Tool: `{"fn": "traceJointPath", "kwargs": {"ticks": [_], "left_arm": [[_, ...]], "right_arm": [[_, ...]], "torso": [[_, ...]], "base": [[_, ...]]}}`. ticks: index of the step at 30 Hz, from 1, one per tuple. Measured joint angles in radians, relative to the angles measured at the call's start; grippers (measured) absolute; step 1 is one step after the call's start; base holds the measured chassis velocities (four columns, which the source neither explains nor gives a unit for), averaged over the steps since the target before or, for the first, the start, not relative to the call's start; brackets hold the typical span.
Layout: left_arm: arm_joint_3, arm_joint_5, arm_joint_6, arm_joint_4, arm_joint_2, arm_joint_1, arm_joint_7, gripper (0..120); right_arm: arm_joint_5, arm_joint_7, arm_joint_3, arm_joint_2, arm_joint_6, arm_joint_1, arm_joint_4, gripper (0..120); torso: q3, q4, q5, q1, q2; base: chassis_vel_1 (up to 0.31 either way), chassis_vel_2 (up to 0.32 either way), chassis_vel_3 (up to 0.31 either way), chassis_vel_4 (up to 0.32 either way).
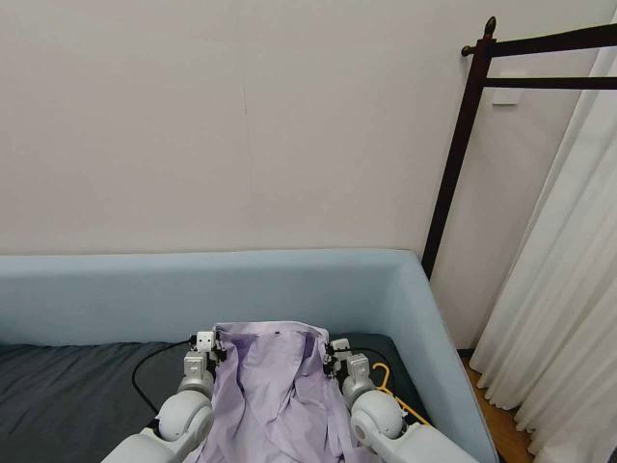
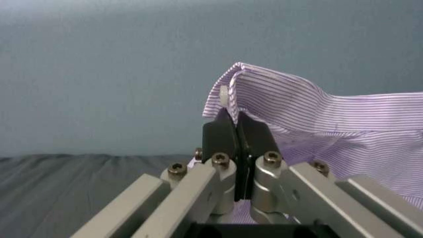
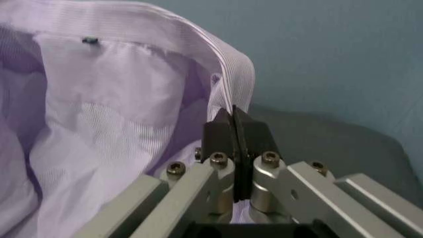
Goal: Pick up the clothes from the sofa and hang them on the clothes hanger.
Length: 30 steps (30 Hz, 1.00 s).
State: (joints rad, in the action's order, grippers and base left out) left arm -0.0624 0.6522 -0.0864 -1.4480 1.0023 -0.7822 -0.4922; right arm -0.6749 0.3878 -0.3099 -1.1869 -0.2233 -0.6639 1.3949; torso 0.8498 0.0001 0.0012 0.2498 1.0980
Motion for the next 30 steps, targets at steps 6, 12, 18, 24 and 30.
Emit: {"fn": "traceJointPath", "kwargs": {"ticks": [6,12,18,24,30], "left_arm": [[0.0,-0.013,0.018,-0.024,-0.007,-0.028,0.025,0],[-0.011,-0.019,0.025,-0.03,-0.006,-0.029,0.05,0],[-0.027,-0.021,0.028,-0.031,-0.009,-0.02,0.055,0],[-0.052,-0.041,0.033,-0.038,0.005,-0.024,0.061,0],[-0.061,-0.046,0.04,-0.041,0.022,-0.027,0.071,0]], "right_arm": [[0.002,-0.01,0.015,0.07,-0.037,-0.046,0.082,17],[-0.002,-0.047,0.063,0.166,-0.05,-0.112,0.159,41],[-0.006,-0.154,0.089,0.211,-0.036,-0.112,0.092,60],[0.036,-0.498,0.091,0.235,-0.075,-0.017,-0.16,85],[0.109,-0.632,0.071,0.21,-0.09,0.044,-0.354,99]], "torso": [[0.0,-0.0004,-0.0001,0.0,0.0],[0.0,-0.0007,0.0,0.0,0.0],[0.0,-0.0007,0.0001,0.0,0.0],[0.0,-0.0005,0.0001,0.0,0.0],[0.0,-0.0008,0.0,0.0,0.0]], "base": [[0.0,0.0,0.0,0.0],[0.0,0.0,0.0,0.0],[0.0,0.0,0.0,0.0],[0.0,0.0,0.0,0.0],[0.0,0.0,0.0,0.0]]}}
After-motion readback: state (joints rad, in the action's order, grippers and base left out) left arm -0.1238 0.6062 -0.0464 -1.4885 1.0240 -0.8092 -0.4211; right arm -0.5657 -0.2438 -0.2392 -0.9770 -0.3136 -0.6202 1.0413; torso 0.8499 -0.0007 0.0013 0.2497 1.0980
